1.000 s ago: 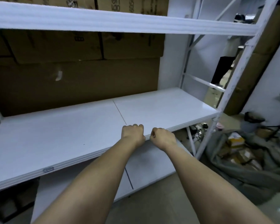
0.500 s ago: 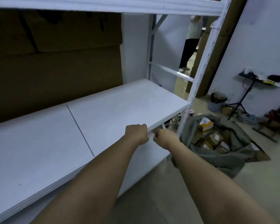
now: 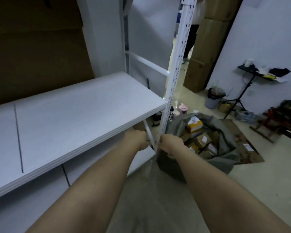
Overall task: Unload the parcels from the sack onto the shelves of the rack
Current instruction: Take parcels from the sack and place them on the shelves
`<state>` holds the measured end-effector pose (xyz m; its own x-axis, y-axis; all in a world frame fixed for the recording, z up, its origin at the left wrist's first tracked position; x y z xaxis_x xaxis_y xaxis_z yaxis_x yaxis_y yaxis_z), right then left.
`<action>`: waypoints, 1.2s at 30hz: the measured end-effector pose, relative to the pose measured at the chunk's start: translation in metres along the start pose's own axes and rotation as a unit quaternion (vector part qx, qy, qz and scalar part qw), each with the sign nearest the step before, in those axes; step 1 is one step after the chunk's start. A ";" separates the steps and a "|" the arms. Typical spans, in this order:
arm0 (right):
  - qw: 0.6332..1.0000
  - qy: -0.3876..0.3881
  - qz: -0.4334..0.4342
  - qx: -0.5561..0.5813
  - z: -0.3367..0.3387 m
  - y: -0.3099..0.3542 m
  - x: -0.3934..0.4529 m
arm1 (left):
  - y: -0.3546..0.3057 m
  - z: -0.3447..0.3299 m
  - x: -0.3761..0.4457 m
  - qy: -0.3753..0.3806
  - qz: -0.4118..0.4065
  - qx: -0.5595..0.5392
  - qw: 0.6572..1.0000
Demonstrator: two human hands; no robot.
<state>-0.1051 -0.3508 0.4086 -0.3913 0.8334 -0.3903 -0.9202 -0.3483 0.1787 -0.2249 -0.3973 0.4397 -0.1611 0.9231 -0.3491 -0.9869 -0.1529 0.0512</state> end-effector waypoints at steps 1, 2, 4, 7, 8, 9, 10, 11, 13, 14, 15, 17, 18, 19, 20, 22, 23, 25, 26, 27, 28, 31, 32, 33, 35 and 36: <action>1.000 0.005 -0.002 0.000 0.002 -0.017 0.005 | -0.014 0.000 0.007 0.004 0.004 -0.003 1.000; 1.000 0.005 -0.003 0.000 0.004 -0.032 0.010 | -0.028 0.001 0.014 0.005 0.007 -0.006 1.000; 1.000 0.004 -0.005 -0.005 0.010 -0.059 0.017 | -0.052 0.000 0.028 0.011 0.012 -0.005 1.000; 1.000 0.011 -0.002 0.002 0.017 -0.094 0.029 | -0.084 0.002 0.049 0.025 0.014 0.007 1.000; 1.000 0.012 0.003 0.008 0.020 -0.104 0.034 | -0.093 0.003 0.056 0.030 0.015 0.010 0.999; 1.000 0.011 0.007 0.015 0.021 -0.112 0.038 | -0.100 0.004 0.062 0.034 0.015 0.012 0.999; 1.000 0.009 0.008 0.021 0.024 -0.122 0.043 | -0.108 0.006 0.070 0.040 0.017 0.015 0.999; 1.000 0.010 0.007 0.025 0.026 -0.132 0.048 | -0.117 0.009 0.077 0.045 0.018 0.018 0.999; 0.999 0.013 0.002 0.032 0.028 -0.149 0.060 | -0.133 0.014 0.093 0.051 0.013 0.024 0.998; 0.999 0.014 0.001 0.034 0.028 -0.155 0.066 | -0.139 0.016 0.101 0.052 0.007 0.025 0.998; 0.999 0.017 -0.002 0.037 0.029 -0.164 0.073 | -0.147 0.019 0.110 0.054 0.001 0.027 0.998; 0.999 0.022 -0.012 0.043 0.032 -0.182 0.089 | -0.163 0.023 0.132 0.061 -0.011 0.028 0.998; 0.999 0.024 -0.015 0.045 0.036 -0.193 0.096 | -0.171 0.025 0.144 0.065 -0.017 0.029 0.997; 0.998 0.027 -0.018 0.046 0.039 -0.202 0.103 | -0.178 0.026 0.156 0.066 -0.023 0.029 0.997; 0.998 0.028 -0.020 0.045 0.043 -0.212 0.111 | -0.185 0.027 0.170 0.068 -0.031 0.025 0.997; 0.998 0.033 -0.032 0.039 0.051 -0.233 0.128 | -0.199 0.028 0.199 0.076 -0.044 0.013 0.996; 0.998 0.037 -0.043 0.036 0.055 -0.243 0.137 | -0.205 0.029 0.212 0.083 -0.052 0.013 0.995; 0.997 0.047 -0.061 0.031 0.060 -0.261 0.154 | -0.215 0.032 0.233 0.101 -0.068 0.017 0.992; 0.996 0.051 -0.069 0.029 0.063 -0.270 0.162 | -0.220 0.034 0.242 0.106 -0.076 0.016 0.991; 0.995 0.053 -0.079 0.029 0.065 -0.279 0.168 | -0.225 0.036 0.250 0.109 -0.084 0.014 0.990; 0.994 0.053 -0.088 0.028 0.067 -0.286 0.174 | -0.230 0.038 0.259 0.110 -0.090 0.012 0.990; 0.992 0.059 -0.105 0.029 0.068 -0.303 0.190 | -0.242 0.038 0.280 0.123 -0.097 0.015 0.988; 0.992 0.065 -0.108 0.028 0.068 -0.308 0.195 | -0.247 0.037 0.287 0.127 -0.097 0.018 0.987; 0.991 0.070 -0.110 0.029 0.067 -0.312 0.201 | -0.250 0.036 0.294 0.130 -0.097 0.022 0.987; 0.990 0.082 -0.113 0.036 0.065 -0.321 0.210 | -0.256 0.036 0.307 0.131 -0.096 0.021 0.987; 0.989 0.089 -0.113 0.039 0.065 -0.326 0.216 | -0.259 0.036 0.313 0.132 -0.095 0.019 0.986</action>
<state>0.1112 -0.0296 0.3243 -0.1773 0.7956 -0.5793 -0.9835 -0.1215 0.1340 -0.0201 -0.0564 0.3509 0.0290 0.8088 -0.5874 -0.9995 0.0323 -0.0049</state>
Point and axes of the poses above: each hand's wrist, its own x-axis towards the middle knuckle, its own z-axis out of the back of the hand, y = z × x, the point moved 5 cm from there along x, towards the middle knuckle, and after that the axes turned 4 degrees about z, right-handed, at the moved point
